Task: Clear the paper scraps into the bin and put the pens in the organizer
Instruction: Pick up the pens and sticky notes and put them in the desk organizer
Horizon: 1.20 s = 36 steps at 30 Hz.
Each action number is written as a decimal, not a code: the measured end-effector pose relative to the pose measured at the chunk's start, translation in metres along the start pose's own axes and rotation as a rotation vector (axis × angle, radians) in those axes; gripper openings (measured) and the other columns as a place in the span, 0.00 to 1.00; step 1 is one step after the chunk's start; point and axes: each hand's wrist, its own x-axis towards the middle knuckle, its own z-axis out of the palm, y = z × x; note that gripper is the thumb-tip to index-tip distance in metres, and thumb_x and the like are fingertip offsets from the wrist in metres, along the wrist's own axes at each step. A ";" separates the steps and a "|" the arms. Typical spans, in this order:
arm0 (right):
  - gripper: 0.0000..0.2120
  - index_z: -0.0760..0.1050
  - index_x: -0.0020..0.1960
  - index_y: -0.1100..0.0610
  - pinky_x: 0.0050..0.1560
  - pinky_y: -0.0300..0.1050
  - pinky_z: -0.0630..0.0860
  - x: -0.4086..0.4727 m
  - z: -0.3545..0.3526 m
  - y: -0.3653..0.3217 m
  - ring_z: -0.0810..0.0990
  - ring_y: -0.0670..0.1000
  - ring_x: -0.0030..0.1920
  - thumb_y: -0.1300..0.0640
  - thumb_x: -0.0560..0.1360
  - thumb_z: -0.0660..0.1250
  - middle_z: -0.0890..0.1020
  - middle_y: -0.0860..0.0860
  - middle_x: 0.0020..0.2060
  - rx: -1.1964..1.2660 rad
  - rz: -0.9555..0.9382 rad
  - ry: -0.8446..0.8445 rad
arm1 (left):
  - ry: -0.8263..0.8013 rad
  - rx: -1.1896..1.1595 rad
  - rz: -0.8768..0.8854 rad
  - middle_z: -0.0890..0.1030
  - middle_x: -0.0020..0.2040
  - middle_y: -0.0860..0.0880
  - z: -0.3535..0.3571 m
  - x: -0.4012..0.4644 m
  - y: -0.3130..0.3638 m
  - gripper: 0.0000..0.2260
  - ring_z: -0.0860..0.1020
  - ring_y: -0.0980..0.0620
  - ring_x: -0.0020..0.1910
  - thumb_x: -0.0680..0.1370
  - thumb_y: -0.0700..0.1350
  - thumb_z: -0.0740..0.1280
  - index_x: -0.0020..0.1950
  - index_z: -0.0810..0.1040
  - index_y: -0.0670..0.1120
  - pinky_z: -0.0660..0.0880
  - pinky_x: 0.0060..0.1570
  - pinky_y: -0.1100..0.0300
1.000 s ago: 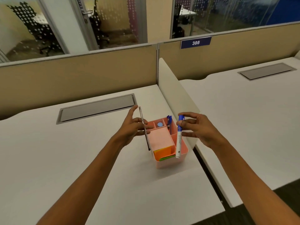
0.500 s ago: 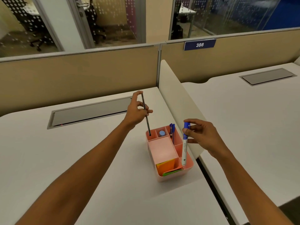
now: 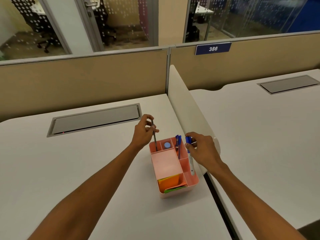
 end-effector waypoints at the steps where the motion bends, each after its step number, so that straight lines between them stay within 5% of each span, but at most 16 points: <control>1: 0.15 0.76 0.63 0.52 0.48 0.46 0.81 0.002 0.002 0.001 0.78 0.45 0.43 0.54 0.77 0.69 0.84 0.53 0.53 -0.015 0.006 -0.011 | 0.004 0.008 -0.002 0.78 0.52 0.41 0.002 -0.001 -0.001 0.10 0.84 0.49 0.43 0.80 0.37 0.60 0.61 0.69 0.44 0.80 0.44 0.65; 10: 0.11 0.76 0.57 0.54 0.39 0.38 0.75 0.009 0.010 0.003 0.79 0.49 0.41 0.53 0.76 0.70 0.84 0.54 0.50 -0.102 0.076 -0.124 | 0.044 0.057 -0.043 0.81 0.50 0.42 0.003 -0.005 -0.003 0.06 0.84 0.46 0.45 0.80 0.41 0.63 0.52 0.76 0.40 0.81 0.46 0.58; 17: 0.13 0.80 0.54 0.60 0.49 0.46 0.80 0.019 0.008 -0.002 0.84 0.54 0.46 0.53 0.74 0.72 0.85 0.56 0.48 -0.193 0.108 -0.213 | 0.014 0.077 -0.096 0.83 0.48 0.40 -0.008 -0.004 0.002 0.08 0.83 0.45 0.49 0.79 0.41 0.65 0.53 0.79 0.38 0.81 0.51 0.50; 28: 0.14 0.78 0.57 0.57 0.49 0.45 0.80 0.019 0.014 -0.008 0.83 0.53 0.48 0.51 0.75 0.71 0.83 0.54 0.51 -0.351 0.112 -0.304 | -0.008 0.220 -0.070 0.83 0.47 0.40 -0.003 -0.004 0.015 0.08 0.82 0.45 0.46 0.78 0.44 0.67 0.52 0.79 0.40 0.80 0.47 0.53; 36: 0.14 0.77 0.59 0.56 0.47 0.43 0.78 0.014 0.016 -0.015 0.81 0.52 0.47 0.53 0.75 0.71 0.82 0.53 0.52 -0.438 0.040 -0.272 | -0.101 0.267 -0.119 0.80 0.57 0.42 -0.009 -0.011 0.008 0.22 0.80 0.46 0.53 0.75 0.51 0.70 0.66 0.71 0.44 0.77 0.48 0.56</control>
